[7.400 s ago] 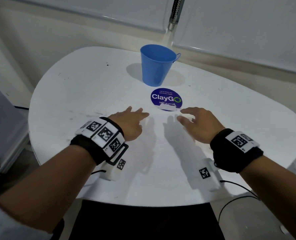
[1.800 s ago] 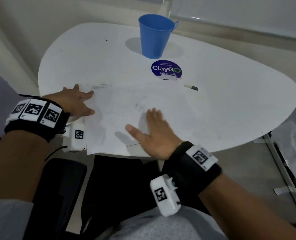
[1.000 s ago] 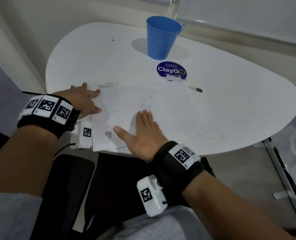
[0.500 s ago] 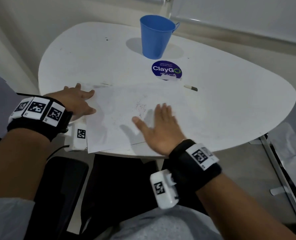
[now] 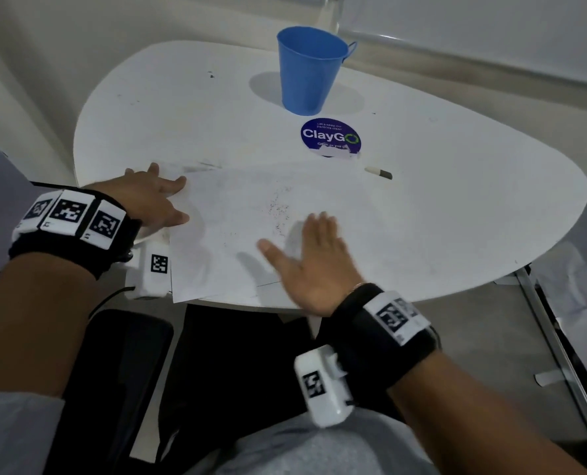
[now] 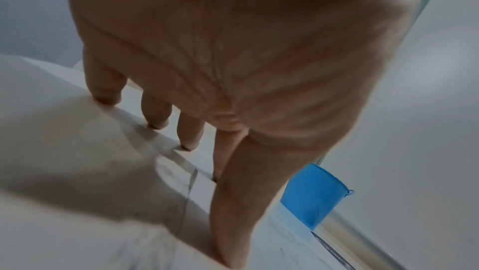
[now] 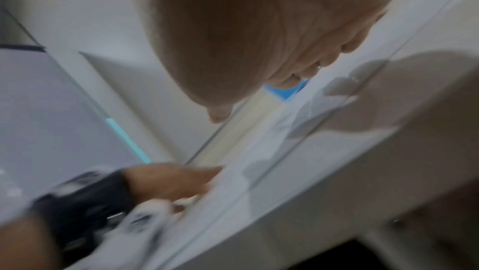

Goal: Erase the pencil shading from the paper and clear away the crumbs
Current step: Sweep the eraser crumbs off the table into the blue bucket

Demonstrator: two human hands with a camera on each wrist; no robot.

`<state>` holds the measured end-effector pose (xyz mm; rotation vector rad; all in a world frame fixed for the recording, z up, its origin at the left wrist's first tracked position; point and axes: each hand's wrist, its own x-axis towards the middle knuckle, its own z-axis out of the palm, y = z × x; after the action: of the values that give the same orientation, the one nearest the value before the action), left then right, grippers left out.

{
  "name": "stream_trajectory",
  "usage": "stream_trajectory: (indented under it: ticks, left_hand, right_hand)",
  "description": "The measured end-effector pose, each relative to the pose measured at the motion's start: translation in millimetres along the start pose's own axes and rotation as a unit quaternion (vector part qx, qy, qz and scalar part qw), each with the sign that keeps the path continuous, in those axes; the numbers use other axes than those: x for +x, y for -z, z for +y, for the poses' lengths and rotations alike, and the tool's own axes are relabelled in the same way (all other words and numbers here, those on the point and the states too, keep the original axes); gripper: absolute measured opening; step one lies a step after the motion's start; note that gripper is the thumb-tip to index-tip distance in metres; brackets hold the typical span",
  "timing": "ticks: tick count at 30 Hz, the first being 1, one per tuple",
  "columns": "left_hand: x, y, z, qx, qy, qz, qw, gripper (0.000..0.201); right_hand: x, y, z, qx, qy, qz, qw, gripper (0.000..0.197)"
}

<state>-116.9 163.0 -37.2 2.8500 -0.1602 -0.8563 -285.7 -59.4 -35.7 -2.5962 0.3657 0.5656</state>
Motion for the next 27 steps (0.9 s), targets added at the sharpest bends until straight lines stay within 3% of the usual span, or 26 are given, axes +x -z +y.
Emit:
stream_trajectory:
  ticks: [3, 7, 9, 11, 13, 15, 16, 20, 22, 24, 27]
  left_hand:
    - [0.9, -0.2, 0.8, 0.008, 0.003, -0.001, 1.000, 0.078]
    - [-2.4, 0.0, 2.9, 0.016, 0.002, 0.000, 1.000, 0.077]
    - [-3.7, 0.6, 2.9, 0.004, 0.002, 0.001, 1.000, 0.077]
    - [-4.6, 0.8, 3.2, 0.005, 0.001, 0.000, 1.000, 0.077]
    - [-5.8, 0.9, 4.5, 0.017, 0.000, -0.003, 1.000, 0.077]
    - [-5.7, 1.7, 5.7, 0.027, 0.001, -0.005, 1.000, 0.077]
    - [-5.0, 1.8, 5.9, 0.033, 0.001, -0.006, 0.999, 0.077]
    - [-4.1, 1.0, 4.7, 0.037, 0.000, -0.009, 0.999, 0.077]
    - [-4.4, 0.7, 4.1, 0.031, -0.003, -0.006, 0.999, 0.077]
    - [-3.7, 0.6, 3.5, 0.024, -0.004, -0.006, 1.000, 0.077]
    - [-2.8, -0.2, 2.4, 0.020, -0.001, -0.004, 1.000, 0.077]
  right_hand:
    - [2.8, 6.2, 14.9, -0.008, -0.073, 0.008, 0.997, 0.102]
    - [-2.8, -27.4, -36.9, -0.015, 0.083, -0.056, 0.995, 0.104]
    - [-3.0, -24.3, -45.8, 0.007, 0.106, -0.055, 0.993, 0.103]
    - [3.0, -4.6, -23.4, -0.005, 0.059, 0.000, 0.998, 0.102]
    - [9.0, 16.4, 19.5, -0.025, -0.040, 0.038, 0.998, 0.102]
    - [8.6, 25.6, 50.4, -0.021, -0.132, 0.041, 0.990, 0.104]
    - [7.4, 23.0, 52.5, -0.019, -0.138, 0.040, 0.989, 0.104]
    - [3.3, -9.4, -1.6, -0.008, 0.021, -0.041, 0.999, 0.104]
    - [-1.4, -10.5, -15.9, 0.000, 0.065, -0.056, 0.996, 0.105]
    - [2.2, 5.8, 1.0, -0.010, 0.031, -0.009, 0.999, 0.108]
    - [7.7, 27.9, 45.0, -0.026, -0.091, 0.029, 0.995, 0.107]
